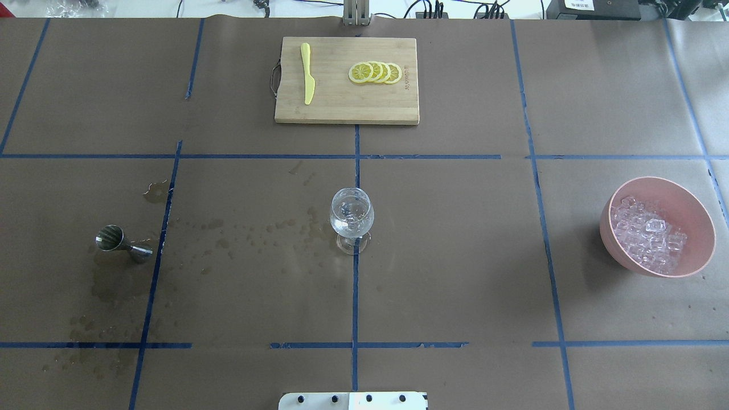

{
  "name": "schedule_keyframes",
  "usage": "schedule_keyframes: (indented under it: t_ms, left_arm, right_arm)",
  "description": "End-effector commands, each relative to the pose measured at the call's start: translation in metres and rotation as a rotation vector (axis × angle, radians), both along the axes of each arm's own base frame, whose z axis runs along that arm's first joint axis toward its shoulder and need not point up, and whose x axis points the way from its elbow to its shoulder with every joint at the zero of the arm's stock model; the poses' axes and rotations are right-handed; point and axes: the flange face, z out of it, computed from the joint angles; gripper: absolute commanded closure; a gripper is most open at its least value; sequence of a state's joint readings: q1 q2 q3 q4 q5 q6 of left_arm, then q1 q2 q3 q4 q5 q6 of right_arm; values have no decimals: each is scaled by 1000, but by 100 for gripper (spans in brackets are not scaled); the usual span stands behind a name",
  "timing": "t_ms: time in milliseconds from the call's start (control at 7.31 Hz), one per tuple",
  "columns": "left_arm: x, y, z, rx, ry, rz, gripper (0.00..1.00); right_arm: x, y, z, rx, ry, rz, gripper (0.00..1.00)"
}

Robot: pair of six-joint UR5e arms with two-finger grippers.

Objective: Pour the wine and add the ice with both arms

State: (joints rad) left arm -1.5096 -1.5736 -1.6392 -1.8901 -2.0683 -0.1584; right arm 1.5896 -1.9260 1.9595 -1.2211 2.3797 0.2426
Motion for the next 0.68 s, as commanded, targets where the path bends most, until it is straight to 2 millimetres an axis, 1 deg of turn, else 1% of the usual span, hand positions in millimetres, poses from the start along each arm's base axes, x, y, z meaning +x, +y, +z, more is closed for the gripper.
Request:
schedule_keyframes:
  t_ms: [0, 137, 274, 411, 547]
  left_arm:
    - [-39, 40, 31, -198, 173, 40, 0]
    - [-33, 78, 53, -264, 271, 46, 0]
    - [-32, 92, 42, -245, 283, 49, 0]
    - [-32, 93, 36, -238, 282, 51, 0]
    - [-32, 90, 34, -234, 282, 51, 0]
  right_arm:
    - [-1, -1, -2, 4, -13, -5, 0]
    - [-3, -2, -10, 17, -32, -14, 0]
    - [-12, -4, -28, 56, -40, -43, 0]
    - [-34, -7, -51, 98, -41, -100, 0]
    - [-53, -16, -79, 130, -45, -119, 0]
